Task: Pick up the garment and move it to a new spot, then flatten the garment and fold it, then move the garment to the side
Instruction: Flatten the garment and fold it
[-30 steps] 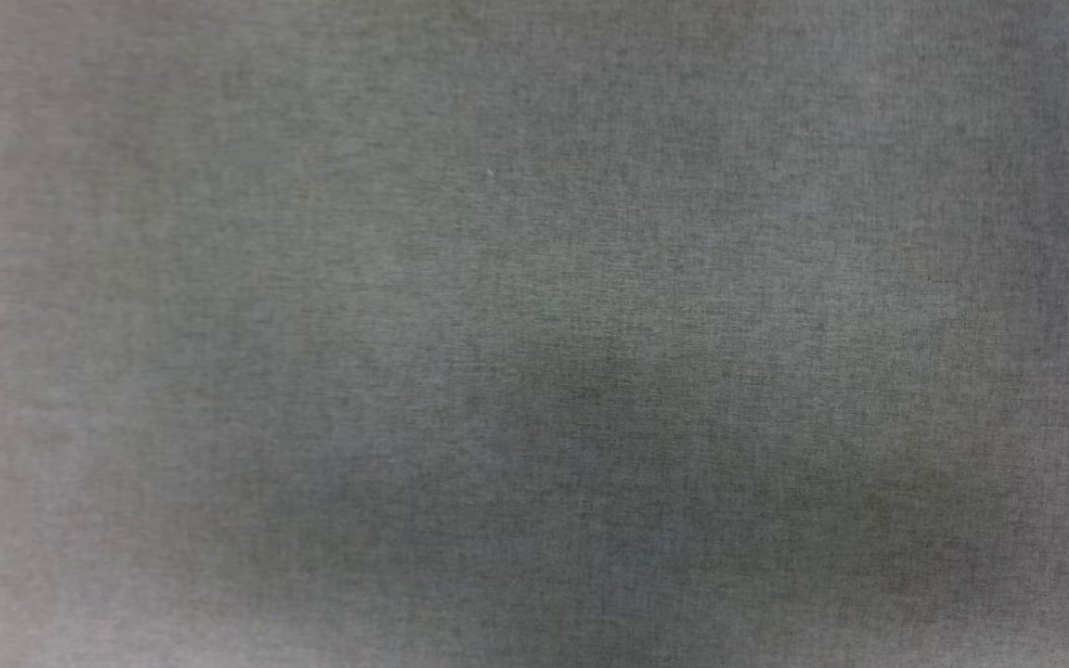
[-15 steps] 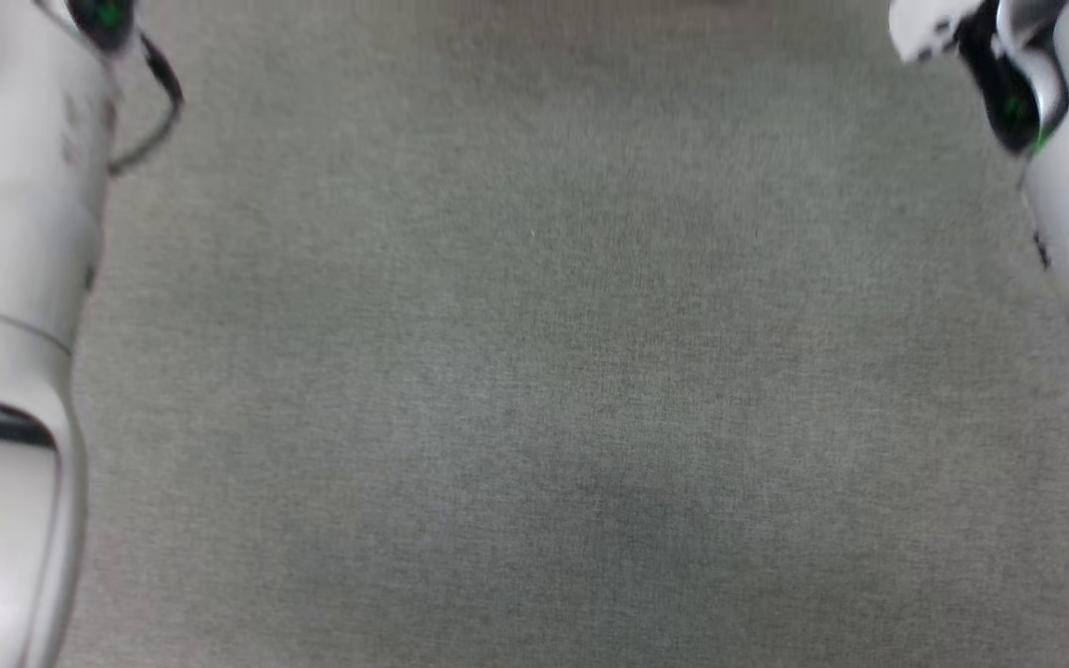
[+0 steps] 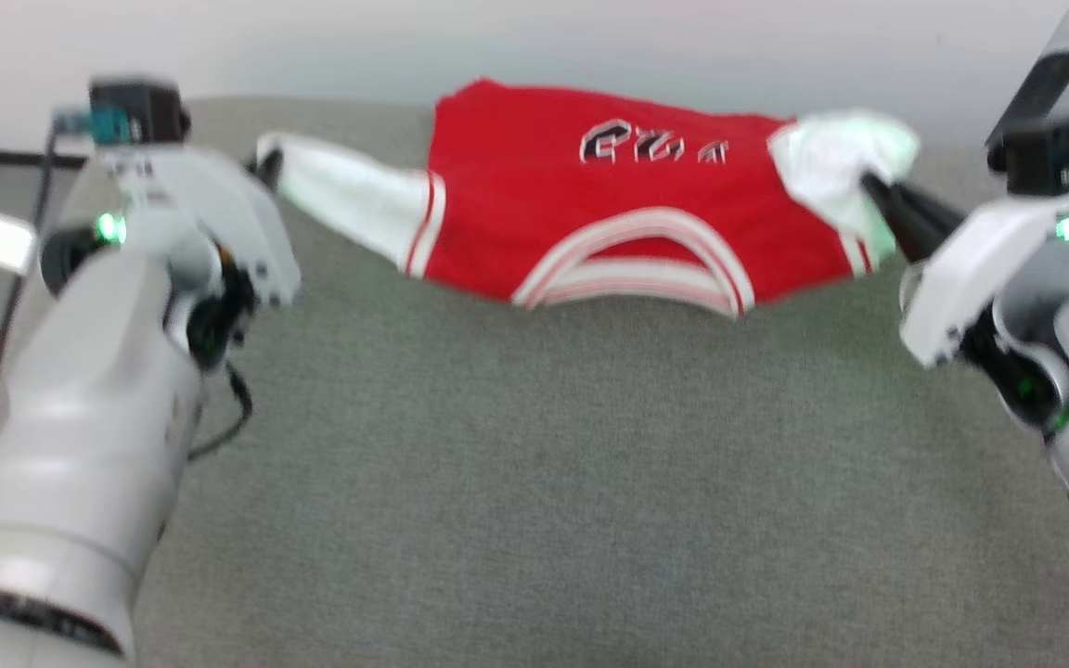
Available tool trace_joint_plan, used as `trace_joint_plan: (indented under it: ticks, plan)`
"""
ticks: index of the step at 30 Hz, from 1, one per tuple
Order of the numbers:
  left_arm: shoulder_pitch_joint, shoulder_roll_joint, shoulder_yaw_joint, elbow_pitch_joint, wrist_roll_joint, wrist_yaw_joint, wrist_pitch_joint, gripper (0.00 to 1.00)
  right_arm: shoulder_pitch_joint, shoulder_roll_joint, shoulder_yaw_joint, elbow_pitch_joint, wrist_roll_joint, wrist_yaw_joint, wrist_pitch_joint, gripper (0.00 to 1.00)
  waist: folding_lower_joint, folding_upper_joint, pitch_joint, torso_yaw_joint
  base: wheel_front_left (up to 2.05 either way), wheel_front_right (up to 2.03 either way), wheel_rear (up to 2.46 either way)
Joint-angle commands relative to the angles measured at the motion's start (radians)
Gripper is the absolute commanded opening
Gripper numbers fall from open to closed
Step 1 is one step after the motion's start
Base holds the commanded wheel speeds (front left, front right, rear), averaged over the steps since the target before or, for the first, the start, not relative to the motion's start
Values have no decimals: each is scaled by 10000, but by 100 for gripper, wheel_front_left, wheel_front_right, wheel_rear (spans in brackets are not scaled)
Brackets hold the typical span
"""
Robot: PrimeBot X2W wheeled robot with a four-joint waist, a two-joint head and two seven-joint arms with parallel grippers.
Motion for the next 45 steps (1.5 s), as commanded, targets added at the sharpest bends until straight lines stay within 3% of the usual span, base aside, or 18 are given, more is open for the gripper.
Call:
trace_joint_plan:
  ticks: [1,7,11,17,19,30,40,45]
  plan:
    - [433,143,-96,-161,-54,-23,59,0,481,-225,-18,-291,261,-5,169,0,0,0,-810,243,0,0,0]
    - [2095,633,-160,-1147,-381,10,499,0,2206,-1008,-224,-1693,754,-5,1010,0,0,0,-1276,339,0,0,0]
    - [3251,998,-174,-2207,-545,403,783,0,3285,-1380,-597,-2592,751,-5,1436,0,0,0,-1415,356,0,0,0]
    - [4812,1517,-186,-3957,-721,1229,1284,0,4489,-1739,-951,-3661,528,-5,1952,0,0,0,-1525,351,0,0,0]
    - [5884,1838,-161,-5187,-899,1859,1675,0,5183,-1901,-1072,-4307,553,-5,2335,0,0,0,-1567,336,0,0,0]
    - [8942,2748,-74,-9139,-1570,4054,2893,0,7201,-2526,-1222,-6131,708,-3,3986,0,0,0,-1600,347,0,0,0]
    - [10152,3215,-49,-10848,-2014,5041,3659,0,8599,-3212,-1920,-6835,1346,-3,5396,0,0,0,-1468,383,0,0,0]
    - [10347,3212,-30,-11172,-2023,5267,3629,0,8944,-3113,-2428,-6871,965,-5,5654,0,0,0,-1351,322,0,0,0]
